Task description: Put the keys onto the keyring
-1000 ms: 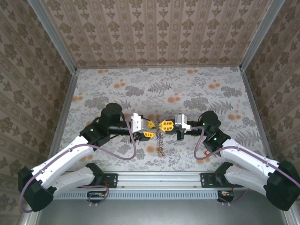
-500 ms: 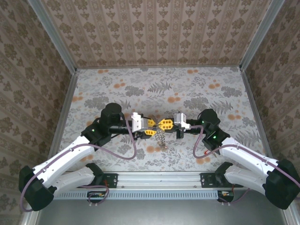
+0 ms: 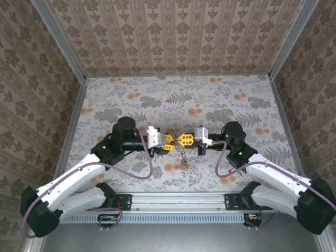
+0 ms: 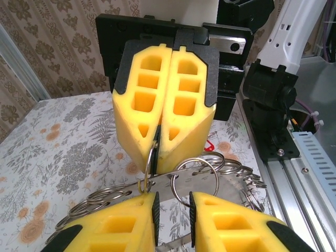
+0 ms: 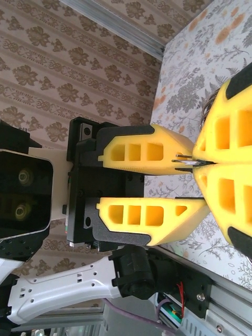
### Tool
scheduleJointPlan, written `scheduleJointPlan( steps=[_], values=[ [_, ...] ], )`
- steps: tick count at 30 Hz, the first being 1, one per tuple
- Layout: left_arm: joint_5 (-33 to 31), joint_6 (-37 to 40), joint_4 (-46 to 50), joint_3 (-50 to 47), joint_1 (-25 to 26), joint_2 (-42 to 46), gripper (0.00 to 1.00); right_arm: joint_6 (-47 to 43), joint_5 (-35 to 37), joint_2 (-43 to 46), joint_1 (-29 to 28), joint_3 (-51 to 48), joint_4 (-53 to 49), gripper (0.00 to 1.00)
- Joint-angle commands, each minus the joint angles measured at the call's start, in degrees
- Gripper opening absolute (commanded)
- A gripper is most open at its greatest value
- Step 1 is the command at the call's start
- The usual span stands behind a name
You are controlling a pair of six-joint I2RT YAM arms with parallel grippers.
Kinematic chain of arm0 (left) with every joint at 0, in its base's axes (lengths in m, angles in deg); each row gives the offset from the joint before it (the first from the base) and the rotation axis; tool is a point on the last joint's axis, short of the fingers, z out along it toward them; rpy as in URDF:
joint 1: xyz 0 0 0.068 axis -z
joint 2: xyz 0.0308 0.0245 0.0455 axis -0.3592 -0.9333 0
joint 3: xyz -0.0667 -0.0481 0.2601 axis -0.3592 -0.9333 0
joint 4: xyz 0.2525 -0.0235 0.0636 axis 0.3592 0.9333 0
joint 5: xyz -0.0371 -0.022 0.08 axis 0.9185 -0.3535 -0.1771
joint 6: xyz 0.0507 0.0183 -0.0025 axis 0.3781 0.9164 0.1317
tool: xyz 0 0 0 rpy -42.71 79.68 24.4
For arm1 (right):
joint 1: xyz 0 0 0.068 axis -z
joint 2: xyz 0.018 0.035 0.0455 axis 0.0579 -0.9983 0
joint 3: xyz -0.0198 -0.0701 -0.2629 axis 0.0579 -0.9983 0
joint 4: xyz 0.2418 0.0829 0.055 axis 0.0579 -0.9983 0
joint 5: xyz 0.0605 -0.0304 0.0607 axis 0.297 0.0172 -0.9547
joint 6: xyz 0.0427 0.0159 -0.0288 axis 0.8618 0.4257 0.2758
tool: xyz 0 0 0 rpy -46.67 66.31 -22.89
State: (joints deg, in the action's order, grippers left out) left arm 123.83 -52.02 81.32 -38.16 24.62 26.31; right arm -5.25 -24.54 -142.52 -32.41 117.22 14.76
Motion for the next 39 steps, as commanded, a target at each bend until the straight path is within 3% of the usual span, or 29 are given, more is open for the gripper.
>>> scheduleJointPlan(
  steps=[1, 12, 17, 30, 39],
  values=[
    [-2.2, -1.7, -2.6, 0.3, -0.3, 0.6, 0.23, -1.0, -3.1, 1.2, -0.3, 1.8, -0.9, 0.0],
    [-5.5, -2.8, -1.6, 1.5, -0.4, -0.3, 0.27, -1.4, -3.5, 1.3, -0.3, 1.7, -1.7, 0.0],
    [-2.2, -2.5, -2.8, 1.7, -0.4, -0.7, 0.19, -1.4, -3.7, 1.0, -0.3, 1.9, -1.6, 0.0],
    [-2.3, -4.3, -4.0, 2.5, -0.4, -2.3, 0.29, -1.2, -4.4, 1.4, -0.4, 1.7, -1.9, 0.0],
    [1.0, -5.1, -6.1, 3.2, -0.1, -3.0, 0.18, -1.6, -4.0, 1.3, -0.4, 1.6, -2.3, 0.0]
  ],
)
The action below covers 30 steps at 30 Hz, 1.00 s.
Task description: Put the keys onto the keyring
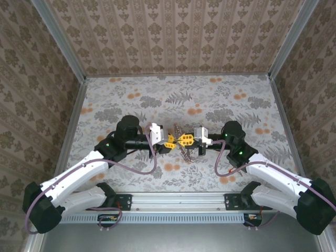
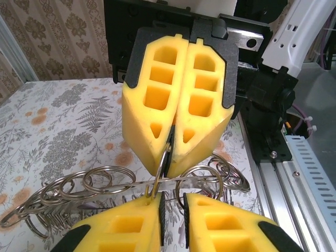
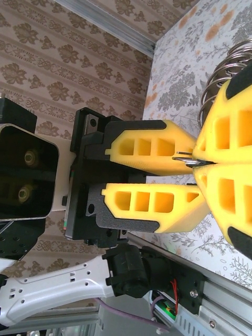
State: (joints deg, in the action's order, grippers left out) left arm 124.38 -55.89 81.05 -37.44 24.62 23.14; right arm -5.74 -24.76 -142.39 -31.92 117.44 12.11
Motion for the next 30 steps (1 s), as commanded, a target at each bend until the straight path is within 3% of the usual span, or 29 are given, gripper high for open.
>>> scheduleJointPlan(
  steps=[1, 12, 22, 30],
  values=[
    [0.5, -1.4, -5.9, 2.5, -0.1, 0.4, 0.18, -1.0, -3.9, 1.1, -0.9, 1.5, 0.3, 0.0],
    [-4.8, -2.2, -4.5, 1.6, -1.3, 2.3, 0.27, -0.9, -4.3, 2.0, -0.9, 1.4, -0.5, 0.0],
    [-2.2, -3.2, -6.0, 2.7, -1.3, 1.8, 0.26, -1.1, -4.6, 0.9, -0.9, 1.9, -0.5, 0.0],
    [2.0, -2.1, -5.5, 2.6, -1.2, 1.3, 0.18, -0.8, -3.4, 1.2, -0.9, 1.9, 0.5, 0.0]
  ],
)
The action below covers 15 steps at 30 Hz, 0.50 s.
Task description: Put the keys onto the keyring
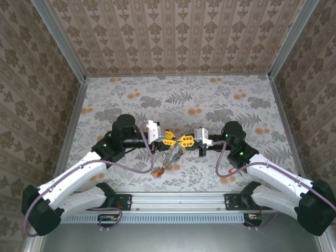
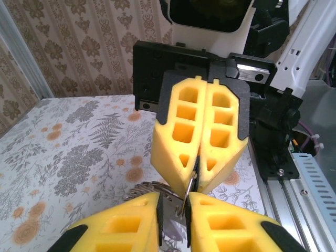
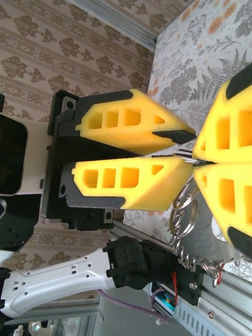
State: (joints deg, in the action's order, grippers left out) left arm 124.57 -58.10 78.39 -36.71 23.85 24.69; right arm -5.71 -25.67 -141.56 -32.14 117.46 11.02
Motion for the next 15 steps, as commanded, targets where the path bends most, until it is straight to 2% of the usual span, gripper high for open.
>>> scheduleJointPlan(
  steps=[1, 15],
  values=[
    [1.9, 0.4, -2.6, 1.8, -0.5, -0.3, 0.17, -0.5, -2.3, 0.3, -0.6, 1.8, 1.9, 0.0],
    [0.6, 2.2, 0.6, 1.4, -0.5, -0.6, 0.19, 1.1, -0.8, 0.6, -0.6, 0.8, 4.9, 0.0]
  ],
)
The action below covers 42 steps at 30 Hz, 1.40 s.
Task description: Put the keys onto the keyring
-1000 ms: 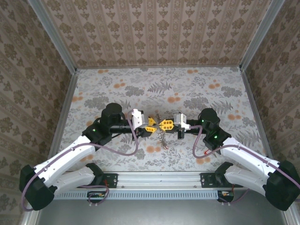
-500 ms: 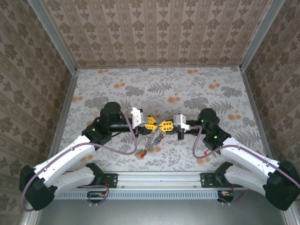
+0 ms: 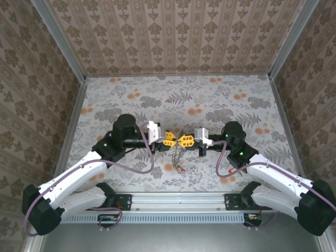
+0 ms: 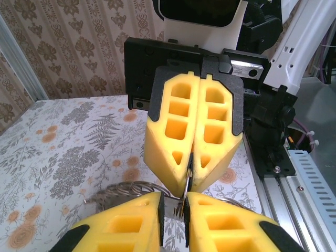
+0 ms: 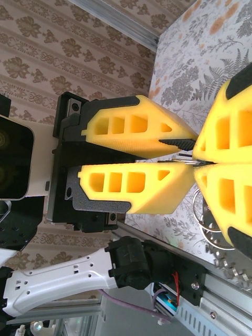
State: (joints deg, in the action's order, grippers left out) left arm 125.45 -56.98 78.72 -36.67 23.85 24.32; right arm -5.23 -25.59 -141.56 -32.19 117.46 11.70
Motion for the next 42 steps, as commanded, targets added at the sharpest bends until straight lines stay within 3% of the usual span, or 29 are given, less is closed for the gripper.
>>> scheduleJointPlan(
  steps=[1, 6, 8, 9, 16, 19, 30, 42],
  values=[
    [-0.2, 1.2, 0.4, 1.4, -0.5, -0.3, 0.19, 0.8, -0.8, 0.5, -0.5, 0.8, 4.2, 0.0],
    [0.0, 2.4, 1.6, 1.8, -0.3, -0.5, 0.16, 0.8, -1.1, 0.5, -0.5, 0.7, 4.3, 0.0],
    [0.5, 3.0, 1.9, 2.0, -0.3, -0.5, 0.01, 0.8, -1.0, 0.5, -0.5, 0.6, 3.8, 0.0],
    [0.5, 3.1, 2.2, 2.3, -0.3, -0.6, 0.0, 0.5, -0.9, 0.5, -0.5, 0.7, 3.2, 0.0],
    [-4.2, 4.6, 6.8, 5.1, 0.3, 0.0, 0.0, -7.7, 4.3, 2.0, -1.1, 3.9, -13.8, 0.07],
    [-5.9, 6.3, 11.3, 7.4, 0.7, -0.7, 0.0, -9.4, 6.7, 2.3, -1.2, 5.9, -20.3, 0.22],
    [-16.2, 6.7, 22.1, 13.4, 4.0, -5.4, 0.0, -14.0, 13.9, 1.4, -2.6, 12.5, -36.9, 0.26],
    [-18.1, 9.4, 29.0, 18.1, 6.2, -9.4, 0.0, -14.6, 18.1, -3.5, -4.5, 17.0, -44.0, 0.22]
  ],
)
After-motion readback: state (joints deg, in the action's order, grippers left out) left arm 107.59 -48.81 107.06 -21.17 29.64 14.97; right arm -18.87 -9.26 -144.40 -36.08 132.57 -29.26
